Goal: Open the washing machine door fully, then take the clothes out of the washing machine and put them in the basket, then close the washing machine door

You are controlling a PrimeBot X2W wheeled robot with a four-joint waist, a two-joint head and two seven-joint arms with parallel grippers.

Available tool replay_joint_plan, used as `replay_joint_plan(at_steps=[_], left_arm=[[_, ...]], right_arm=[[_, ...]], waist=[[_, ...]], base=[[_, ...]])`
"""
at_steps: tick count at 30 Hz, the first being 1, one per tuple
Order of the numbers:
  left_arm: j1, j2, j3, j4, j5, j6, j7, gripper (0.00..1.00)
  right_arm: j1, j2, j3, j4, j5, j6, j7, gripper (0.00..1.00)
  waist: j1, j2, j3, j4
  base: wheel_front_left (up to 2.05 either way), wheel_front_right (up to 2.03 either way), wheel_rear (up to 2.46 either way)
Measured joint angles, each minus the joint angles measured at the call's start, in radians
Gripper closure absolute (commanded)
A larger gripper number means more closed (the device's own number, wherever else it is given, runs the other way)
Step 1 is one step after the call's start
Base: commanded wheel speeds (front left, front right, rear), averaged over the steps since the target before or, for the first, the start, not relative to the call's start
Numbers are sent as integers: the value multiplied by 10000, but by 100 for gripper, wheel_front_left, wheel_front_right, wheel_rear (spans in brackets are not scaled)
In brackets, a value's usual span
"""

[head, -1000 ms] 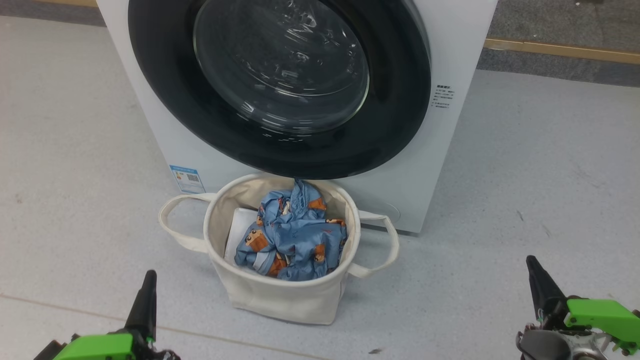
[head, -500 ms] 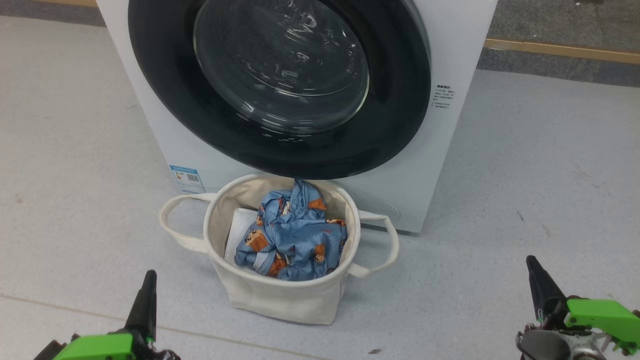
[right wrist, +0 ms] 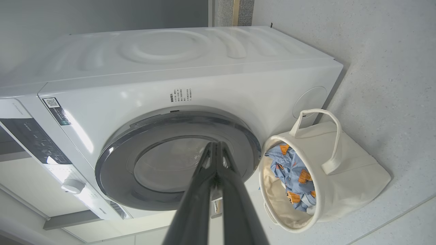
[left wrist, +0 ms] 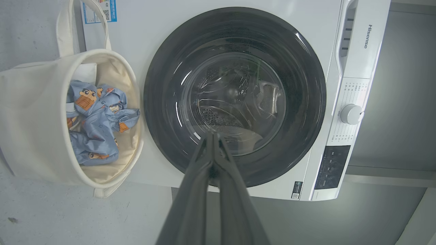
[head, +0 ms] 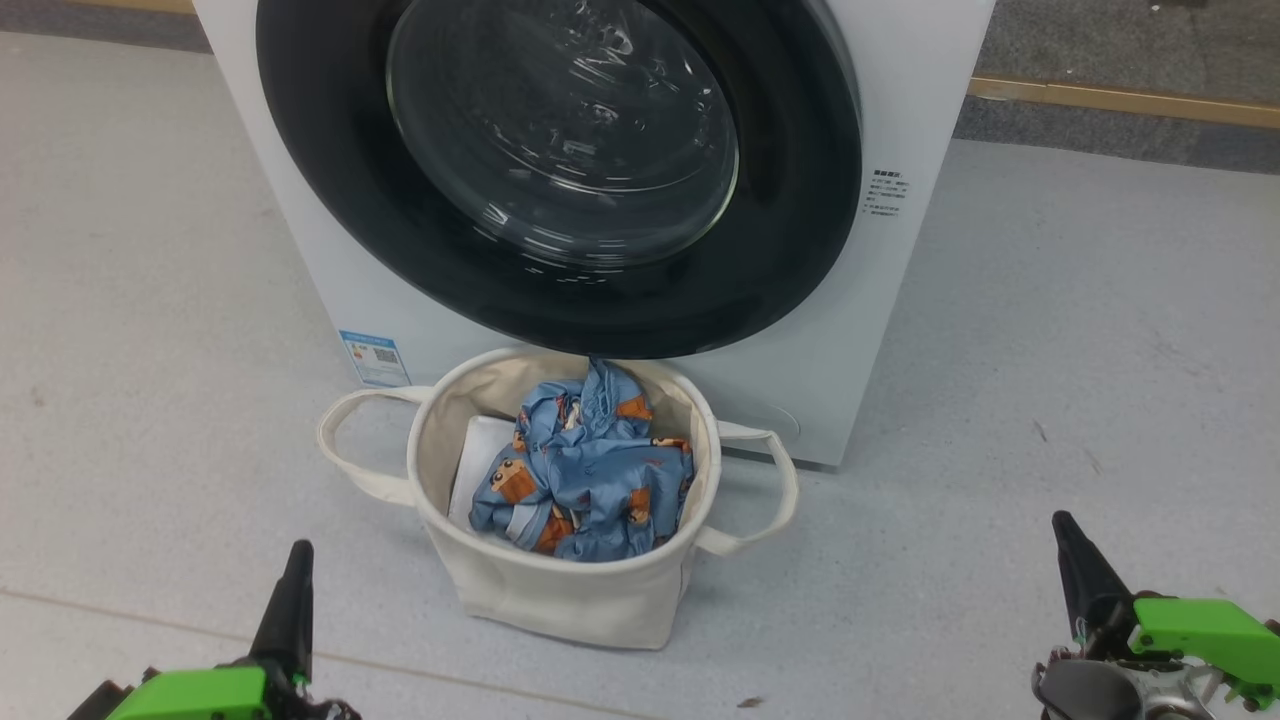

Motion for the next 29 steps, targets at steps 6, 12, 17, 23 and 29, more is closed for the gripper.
replay_joint_plan(at_steps=[6, 12, 17, 23, 29], left_arm=[[0, 0, 0, 0, 0, 0, 0, 100], [0, 0, 0, 0, 0, 0, 0, 100], [0, 0, 0, 0, 0, 0, 0, 100], [0, 0, 0, 0, 0, 0, 0, 100], [1, -2, 0, 0, 0, 0, 0, 100]], right_arm=[[0, 0, 0, 0, 0, 0, 0, 100], [0, 2, 0, 0, 0, 0, 0, 100], [0, 4, -2, 0, 0, 0, 0, 100], [0, 8, -2, 0, 0, 0, 2, 100], [0, 10, -4, 0, 0, 0, 2, 100]], waist=[[0, 0, 0, 0], [0, 0, 0, 0], [0, 0, 0, 0], [0, 0, 0, 0], [0, 0, 0, 0]], base=[[0, 0, 0], [0, 0, 0], [0, 0, 0], [0, 0, 0], [0, 0, 0]])
